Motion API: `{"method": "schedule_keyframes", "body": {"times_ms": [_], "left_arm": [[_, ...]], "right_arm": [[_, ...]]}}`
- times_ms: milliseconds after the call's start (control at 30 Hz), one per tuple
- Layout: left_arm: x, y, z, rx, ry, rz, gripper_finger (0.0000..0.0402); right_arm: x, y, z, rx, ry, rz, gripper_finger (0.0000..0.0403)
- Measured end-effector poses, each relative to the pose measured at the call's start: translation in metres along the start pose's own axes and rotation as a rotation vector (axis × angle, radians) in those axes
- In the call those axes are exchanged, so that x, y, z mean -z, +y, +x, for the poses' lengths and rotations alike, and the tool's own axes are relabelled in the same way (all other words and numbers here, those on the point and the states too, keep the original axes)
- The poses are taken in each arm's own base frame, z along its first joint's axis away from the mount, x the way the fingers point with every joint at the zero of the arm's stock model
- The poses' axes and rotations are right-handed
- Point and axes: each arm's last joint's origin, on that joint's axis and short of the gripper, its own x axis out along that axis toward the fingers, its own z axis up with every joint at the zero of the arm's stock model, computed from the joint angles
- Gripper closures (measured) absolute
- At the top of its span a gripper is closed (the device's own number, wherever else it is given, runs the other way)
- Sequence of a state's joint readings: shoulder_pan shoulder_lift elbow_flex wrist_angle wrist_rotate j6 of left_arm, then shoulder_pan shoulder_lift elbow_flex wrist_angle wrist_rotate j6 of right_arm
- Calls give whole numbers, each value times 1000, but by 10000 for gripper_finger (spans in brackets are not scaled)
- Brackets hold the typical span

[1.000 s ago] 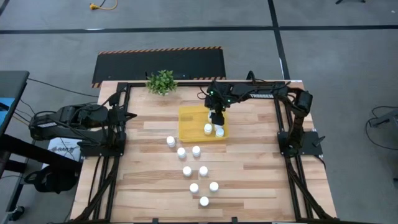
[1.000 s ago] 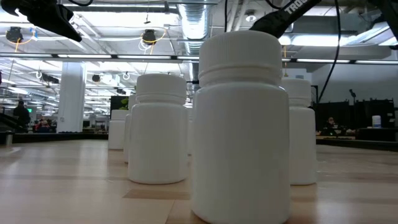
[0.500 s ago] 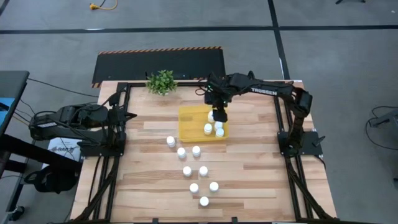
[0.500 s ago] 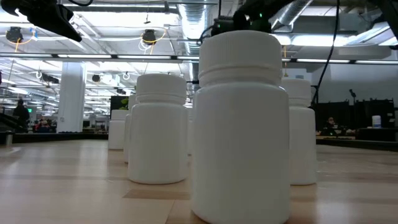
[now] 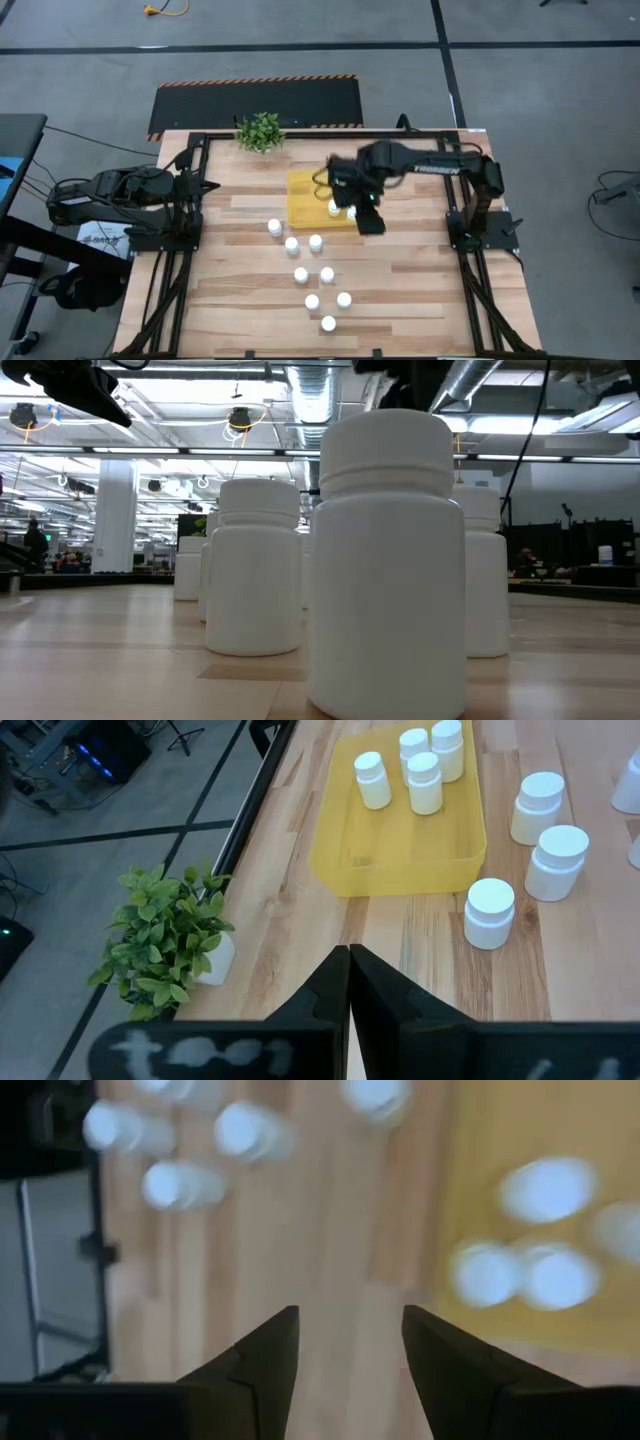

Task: Pick and place pill bottles into a basket
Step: Put the white medicine bottle into the yellow bin

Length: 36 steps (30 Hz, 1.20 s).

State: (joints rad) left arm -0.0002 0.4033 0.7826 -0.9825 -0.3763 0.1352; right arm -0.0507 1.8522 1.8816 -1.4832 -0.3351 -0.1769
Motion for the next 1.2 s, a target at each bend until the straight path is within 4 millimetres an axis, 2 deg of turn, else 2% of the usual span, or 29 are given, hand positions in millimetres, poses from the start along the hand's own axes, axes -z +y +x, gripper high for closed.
{"method": "schedule_keyframes", "body": {"times_ms": [233, 500, 633, 867, 1033, 1200], "left_arm": [[0, 0, 0, 0, 0, 0, 401], [0, 0, 0, 0, 0, 0, 401], [0, 0, 0, 0, 0, 0, 401], [0, 0, 0, 0, 0, 0, 401], [0, 0, 0, 0, 0, 0, 401], [0, 0, 0, 0, 0, 0, 401]], "right_arm": [[2, 74, 9, 8, 7, -11, 255], [17, 156, 24, 302, -112, 10, 270], [27, 186, 32, 416, -215, 101, 266], [35, 205, 68, 405, -305, 250, 231], [38, 200, 104, 384, -319, 301, 188], [40, 194, 124, 360, -317, 309, 155]]}}
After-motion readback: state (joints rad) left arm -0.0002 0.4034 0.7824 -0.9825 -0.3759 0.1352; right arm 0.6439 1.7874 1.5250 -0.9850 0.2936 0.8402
